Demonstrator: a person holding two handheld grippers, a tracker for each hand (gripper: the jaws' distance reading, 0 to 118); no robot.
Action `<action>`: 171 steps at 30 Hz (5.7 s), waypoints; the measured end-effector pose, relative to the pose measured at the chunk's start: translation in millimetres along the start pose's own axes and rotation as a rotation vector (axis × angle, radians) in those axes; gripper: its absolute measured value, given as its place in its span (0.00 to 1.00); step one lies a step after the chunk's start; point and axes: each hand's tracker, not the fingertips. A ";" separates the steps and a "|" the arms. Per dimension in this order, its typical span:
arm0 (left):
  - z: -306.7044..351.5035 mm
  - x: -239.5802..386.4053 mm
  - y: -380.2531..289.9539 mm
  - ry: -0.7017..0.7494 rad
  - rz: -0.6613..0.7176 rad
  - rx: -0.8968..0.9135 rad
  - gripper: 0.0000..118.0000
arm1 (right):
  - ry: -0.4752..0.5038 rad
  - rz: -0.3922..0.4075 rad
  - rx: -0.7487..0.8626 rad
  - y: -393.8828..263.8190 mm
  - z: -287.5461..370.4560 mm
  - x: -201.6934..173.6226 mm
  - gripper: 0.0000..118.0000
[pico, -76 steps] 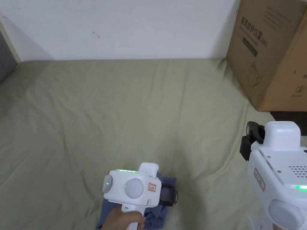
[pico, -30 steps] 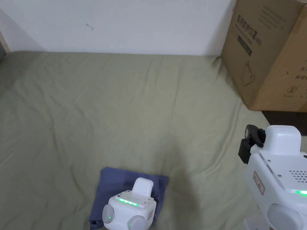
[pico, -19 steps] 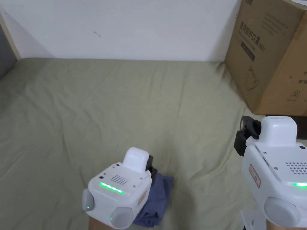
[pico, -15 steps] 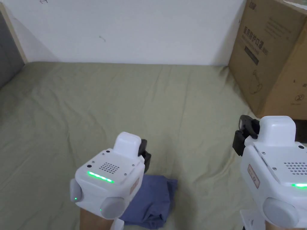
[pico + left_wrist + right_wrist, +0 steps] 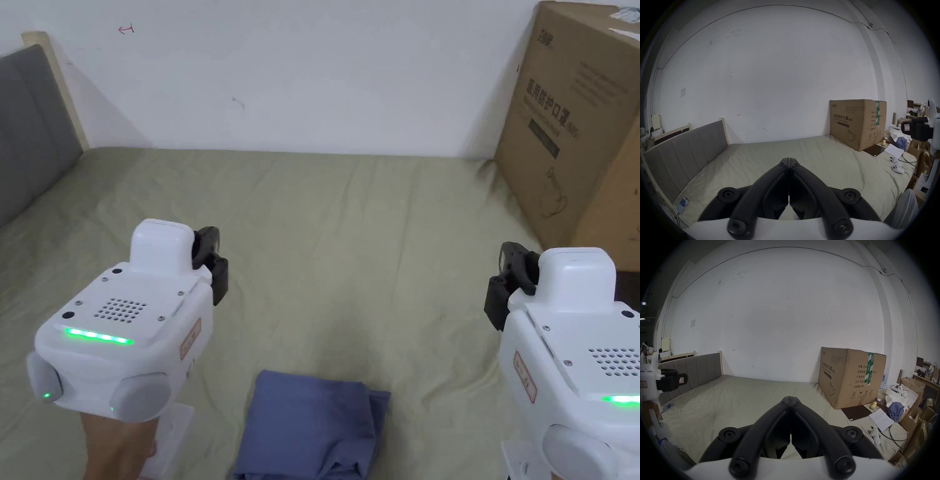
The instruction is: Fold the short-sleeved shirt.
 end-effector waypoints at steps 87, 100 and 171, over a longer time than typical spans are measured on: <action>-120.8 -31.5 -208.8 -0.370 0.657 -0.951 0.20 | 0.274 0.013 -0.623 -235.4 -78.3 -118.7 0.00; -117.0 -239.6 -162.3 -0.054 0.422 -0.885 0.19 | 0.220 0.013 -0.366 -145.5 -88.3 -102.6 0.00; 0.0 24.1 27.8 0.091 -0.014 0.194 0.00 | -0.048 0.005 0.119 34.0 -18.0 13.7 0.00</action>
